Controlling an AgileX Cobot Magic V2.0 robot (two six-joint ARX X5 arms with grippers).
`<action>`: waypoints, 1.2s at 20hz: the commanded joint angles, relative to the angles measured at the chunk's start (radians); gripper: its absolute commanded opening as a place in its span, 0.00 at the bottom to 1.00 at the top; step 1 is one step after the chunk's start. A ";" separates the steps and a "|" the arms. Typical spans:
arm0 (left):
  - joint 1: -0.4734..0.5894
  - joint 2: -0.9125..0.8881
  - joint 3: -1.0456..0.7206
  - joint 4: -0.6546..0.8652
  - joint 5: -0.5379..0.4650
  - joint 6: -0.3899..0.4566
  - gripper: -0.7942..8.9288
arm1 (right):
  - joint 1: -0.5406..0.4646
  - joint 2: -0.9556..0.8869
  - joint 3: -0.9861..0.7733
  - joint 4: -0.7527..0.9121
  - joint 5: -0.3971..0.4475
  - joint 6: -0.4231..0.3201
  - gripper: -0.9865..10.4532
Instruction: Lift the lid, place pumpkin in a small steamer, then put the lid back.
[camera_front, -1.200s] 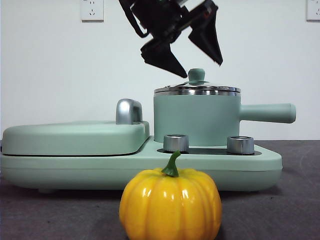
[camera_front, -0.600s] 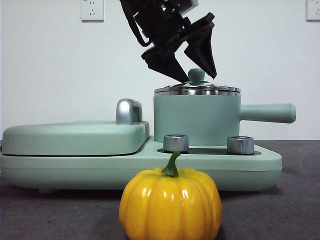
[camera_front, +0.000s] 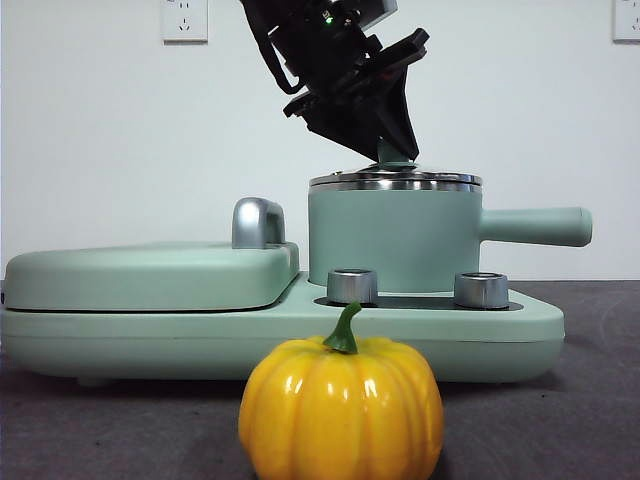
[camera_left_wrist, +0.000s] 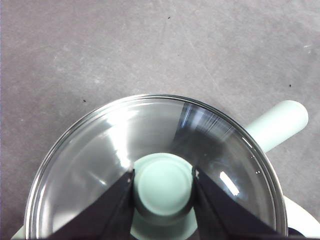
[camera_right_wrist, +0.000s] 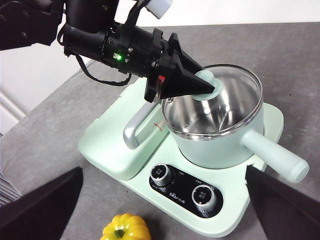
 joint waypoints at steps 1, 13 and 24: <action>-0.010 0.035 0.021 0.013 0.005 0.002 0.17 | 0.001 0.003 0.012 0.007 -0.001 0.012 0.54; -0.008 -0.012 0.203 -0.142 0.005 -0.004 0.10 | 0.001 0.003 0.012 0.006 0.000 0.019 0.54; 0.080 -0.090 0.300 -0.280 0.005 0.034 0.10 | 0.204 0.174 0.020 -0.059 0.045 0.114 0.54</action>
